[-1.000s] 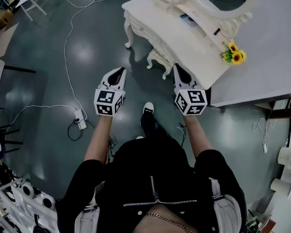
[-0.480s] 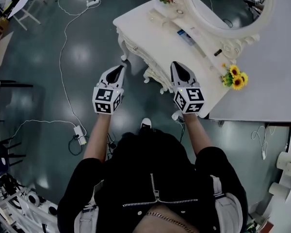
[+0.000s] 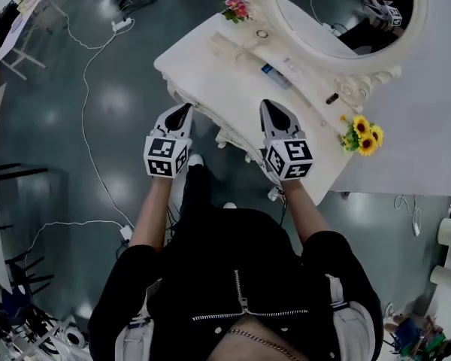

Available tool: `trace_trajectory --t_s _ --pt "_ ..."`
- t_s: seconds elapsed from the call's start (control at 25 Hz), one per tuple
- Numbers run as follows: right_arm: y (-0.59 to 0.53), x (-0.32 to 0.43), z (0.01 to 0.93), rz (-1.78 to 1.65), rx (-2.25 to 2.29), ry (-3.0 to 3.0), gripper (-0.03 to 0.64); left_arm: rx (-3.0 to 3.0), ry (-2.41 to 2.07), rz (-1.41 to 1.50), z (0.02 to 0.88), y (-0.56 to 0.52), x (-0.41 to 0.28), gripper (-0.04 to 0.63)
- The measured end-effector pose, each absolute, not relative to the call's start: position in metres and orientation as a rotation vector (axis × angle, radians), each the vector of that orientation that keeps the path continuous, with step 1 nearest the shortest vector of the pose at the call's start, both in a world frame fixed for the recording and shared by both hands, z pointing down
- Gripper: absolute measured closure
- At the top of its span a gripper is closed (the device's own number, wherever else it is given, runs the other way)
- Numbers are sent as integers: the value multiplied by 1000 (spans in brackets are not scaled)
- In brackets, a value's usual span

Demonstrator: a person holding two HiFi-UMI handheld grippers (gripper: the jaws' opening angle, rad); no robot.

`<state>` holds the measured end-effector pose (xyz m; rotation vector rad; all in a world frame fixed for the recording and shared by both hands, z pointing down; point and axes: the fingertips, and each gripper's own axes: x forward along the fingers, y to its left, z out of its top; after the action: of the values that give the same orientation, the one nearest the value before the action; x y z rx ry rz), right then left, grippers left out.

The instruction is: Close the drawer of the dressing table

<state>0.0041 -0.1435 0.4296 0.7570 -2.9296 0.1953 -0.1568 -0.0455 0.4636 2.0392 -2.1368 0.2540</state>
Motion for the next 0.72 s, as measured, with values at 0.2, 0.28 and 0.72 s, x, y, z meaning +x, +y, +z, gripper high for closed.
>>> trace_trajectory --t_s 0.2,0.28,0.72 --pt "-202 -22 443 223 911 -2865 612 2154 -2020 287 474 -124 -192 569" --pt "-225 -34 445 227 988 -2836 612 2208 -1961 302 477 -157 -208 569" --pt "-315 -84 435 244 1342 -2692 612 2454 -1687 356 475 -291 -272 569"
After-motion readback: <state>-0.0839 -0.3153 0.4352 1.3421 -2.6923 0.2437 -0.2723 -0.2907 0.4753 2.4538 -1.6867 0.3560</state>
